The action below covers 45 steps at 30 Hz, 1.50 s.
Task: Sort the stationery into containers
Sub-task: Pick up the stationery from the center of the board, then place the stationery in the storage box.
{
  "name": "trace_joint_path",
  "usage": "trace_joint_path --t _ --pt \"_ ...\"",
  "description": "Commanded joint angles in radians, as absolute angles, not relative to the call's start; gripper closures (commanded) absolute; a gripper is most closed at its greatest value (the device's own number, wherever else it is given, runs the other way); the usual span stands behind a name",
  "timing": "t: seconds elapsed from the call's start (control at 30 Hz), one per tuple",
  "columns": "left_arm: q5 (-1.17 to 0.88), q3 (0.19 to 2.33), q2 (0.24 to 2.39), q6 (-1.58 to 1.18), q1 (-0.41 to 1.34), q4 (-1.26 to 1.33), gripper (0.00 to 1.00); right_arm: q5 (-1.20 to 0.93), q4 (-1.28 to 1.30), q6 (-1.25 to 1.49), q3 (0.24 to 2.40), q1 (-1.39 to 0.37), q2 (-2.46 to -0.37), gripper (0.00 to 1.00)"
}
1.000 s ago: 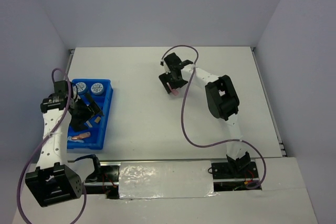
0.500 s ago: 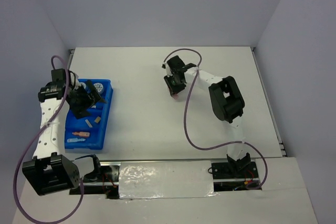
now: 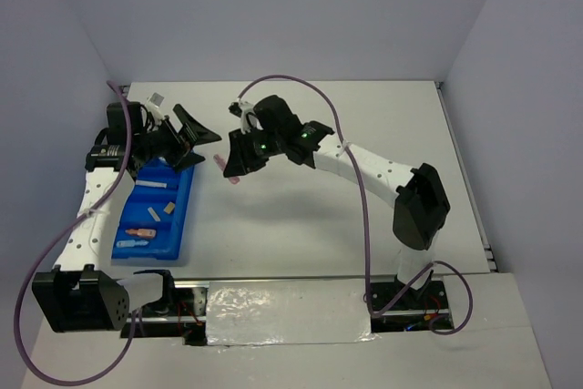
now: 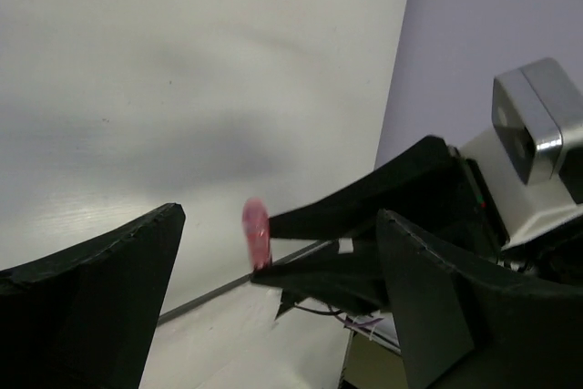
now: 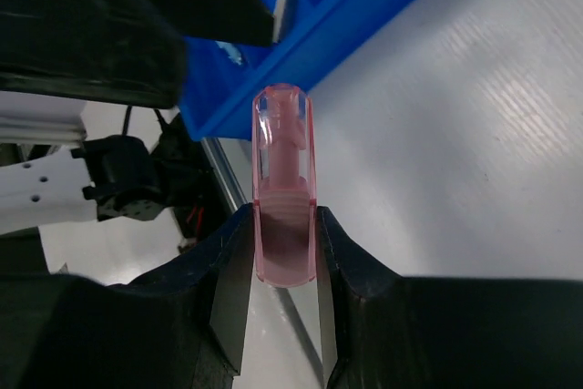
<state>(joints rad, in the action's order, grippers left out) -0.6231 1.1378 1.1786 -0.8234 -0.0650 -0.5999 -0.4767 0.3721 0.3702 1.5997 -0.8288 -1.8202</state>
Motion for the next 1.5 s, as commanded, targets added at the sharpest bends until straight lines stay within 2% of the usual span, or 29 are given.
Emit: trace_joint_path --t 0.0,0.07,0.13,0.17,0.2,0.33,0.4,0.57,0.6,0.67,0.7,0.73,0.77,0.83,0.87,1.0,1.1,1.23,1.37,1.47 --pt "-0.644 1.134 1.157 -0.893 -0.060 -0.517 0.01 -0.468 0.393 0.423 1.687 -0.857 -1.832 1.00" --pt "-0.627 1.140 1.163 -0.871 -0.060 -0.549 0.03 -0.463 0.377 0.439 1.693 -0.867 -1.821 1.00" --pt "-0.614 1.128 1.163 -0.865 -0.061 -0.578 0.09 -0.442 0.382 0.449 1.707 -0.871 -1.819 1.00" --pt "-0.615 1.123 1.158 -0.862 -0.061 -0.577 0.18 -0.430 0.399 0.452 1.727 -0.873 -1.822 1.00" --pt "-0.626 1.108 1.154 -0.865 -0.061 -0.569 0.22 -0.416 0.409 0.454 1.739 -0.873 -1.824 1.00" --pt "-0.643 1.092 1.137 -0.880 -0.060 -0.552 0.29 -0.358 0.469 0.460 1.821 -0.873 -1.868 1.00" --pt "-0.655 1.092 1.137 -0.884 -0.061 -0.549 0.38 -0.360 0.485 0.466 1.844 -0.873 -1.884 1.00" --pt "-0.672 1.083 1.137 -0.885 -0.061 -0.537 0.43 -0.371 0.512 0.471 1.931 -0.891 -1.933 1.00" --pt "-0.670 1.080 1.137 -0.885 -0.060 -0.535 0.58 -0.371 0.528 0.465 1.943 -0.893 -1.937 1.00" --pt "-0.658 1.083 1.137 -0.873 -0.060 -0.540 0.73 -0.371 0.529 0.465 1.948 -0.897 -1.941 1.00" --pt "-0.620 1.088 1.137 -0.864 -0.061 -0.564 0.86 -0.377 0.511 0.472 1.939 -0.896 -1.934 0.92" --pt "-0.595 1.089 1.137 -0.848 -0.061 -0.586 0.93 -0.379 0.499 0.476 1.907 -0.897 -1.916 0.84" --pt "-0.566 1.089 1.132 -0.845 -0.061 -0.609 1.00 -0.380 0.482 0.479 1.889 -0.896 -1.908 0.69" --pt "-0.447 1.081 1.121 -0.850 -0.061 -0.698 1.00 -0.374 0.451 0.474 1.839 -0.891 -1.876 0.52" --pt "-0.390 1.078 1.105 -0.854 -0.063 -0.737 1.00 -0.365 0.460 0.465 1.829 -0.878 -1.868 0.39" --pt "0.017 1.059 1.045 -0.932 -0.145 -1.065 1.00 -0.244 0.538 0.423 1.738 -0.810 -1.769 0.31" --pt "0.183 1.013 0.964 -0.890 -0.294 -1.133 1.00 -0.242 0.546 0.405 1.613 -0.723 -1.665 0.30" --pt "0.325 1.002 0.966 -0.798 -0.394 -1.158 1.00 -0.262 0.560 0.364 1.484 -0.646 -1.566 0.29" --pt "0.283 0.925 0.942 -0.726 -0.570 -1.103 1.00 -0.252 0.603 0.316 1.430 -0.630 -1.526 0.29" --pt "0.210 0.878 0.945 -0.698 -0.612 -1.051 0.96 -0.262 0.626 0.302 1.433 -0.630 -1.528 0.29"
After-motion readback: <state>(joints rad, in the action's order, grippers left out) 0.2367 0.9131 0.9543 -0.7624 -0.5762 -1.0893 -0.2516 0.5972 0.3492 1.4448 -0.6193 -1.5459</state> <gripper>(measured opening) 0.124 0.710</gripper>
